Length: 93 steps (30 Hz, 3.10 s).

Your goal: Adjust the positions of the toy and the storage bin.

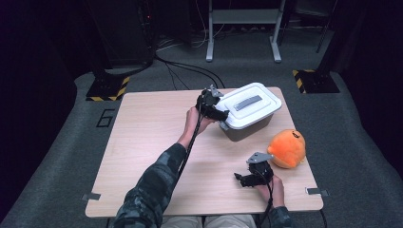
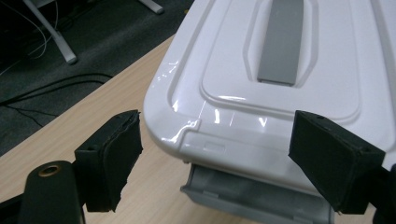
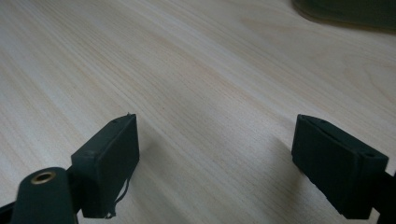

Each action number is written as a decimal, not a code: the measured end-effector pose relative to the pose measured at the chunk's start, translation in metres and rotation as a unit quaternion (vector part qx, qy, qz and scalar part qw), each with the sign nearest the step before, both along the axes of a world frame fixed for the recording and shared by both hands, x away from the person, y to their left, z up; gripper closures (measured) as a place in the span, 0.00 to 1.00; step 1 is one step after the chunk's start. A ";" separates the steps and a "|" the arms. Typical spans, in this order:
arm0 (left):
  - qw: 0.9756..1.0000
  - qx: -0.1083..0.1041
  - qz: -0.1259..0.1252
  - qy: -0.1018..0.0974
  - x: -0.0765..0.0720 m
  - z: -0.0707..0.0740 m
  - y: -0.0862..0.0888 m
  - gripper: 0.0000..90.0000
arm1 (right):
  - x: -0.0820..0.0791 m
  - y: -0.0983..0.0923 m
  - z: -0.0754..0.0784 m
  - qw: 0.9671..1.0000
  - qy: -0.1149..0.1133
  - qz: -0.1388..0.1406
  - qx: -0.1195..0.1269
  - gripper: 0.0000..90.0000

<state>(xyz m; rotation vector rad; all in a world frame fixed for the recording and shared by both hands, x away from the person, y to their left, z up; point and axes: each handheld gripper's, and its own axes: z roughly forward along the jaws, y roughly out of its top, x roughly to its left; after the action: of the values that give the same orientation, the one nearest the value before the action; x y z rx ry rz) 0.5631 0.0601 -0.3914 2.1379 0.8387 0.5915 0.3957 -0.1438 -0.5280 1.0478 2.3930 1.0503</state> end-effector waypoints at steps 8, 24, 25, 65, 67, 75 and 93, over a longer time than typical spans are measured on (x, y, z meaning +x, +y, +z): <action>1.000 0.009 0.004 0.002 0.011 -0.006 -0.014 0.18 | 0.000 0.000 0.000 1.000 0.001 0.001 0.001 0.16; 1.000 -0.005 -0.010 0.015 0.006 -0.009 0.000 0.18 | 0.000 0.000 0.000 1.000 0.000 0.001 0.001 0.16; 1.000 -0.008 -0.010 0.013 0.005 -0.009 0.002 0.18 | 0.000 0.000 0.000 1.000 0.001 0.002 0.001 0.16; 0.999 -0.031 -0.004 0.007 -0.054 -0.015 0.080 0.18 | -0.001 0.004 -0.001 1.000 0.000 -0.011 -0.021 0.00; 1.000 -0.031 -0.004 0.006 -0.058 -0.016 0.084 0.18 | -0.001 0.004 -0.001 1.000 -0.002 -0.011 -0.022 0.00; 1.000 -0.029 0.004 0.007 -0.074 -0.016 0.098 0.18 | 0.000 0.004 -0.001 1.000 0.001 -0.014 -0.021 0.00; 0.999 -0.037 0.001 -0.003 -0.111 -0.018 0.126 0.18 | 0.000 0.003 -0.001 1.000 0.004 -0.015 -0.017 0.00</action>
<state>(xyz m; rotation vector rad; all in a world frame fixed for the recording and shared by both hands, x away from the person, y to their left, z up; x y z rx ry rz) 0.4525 0.1865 -0.4094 2.0685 0.8457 0.5598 0.3960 -0.1404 -0.5291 1.0738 2.3852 0.9926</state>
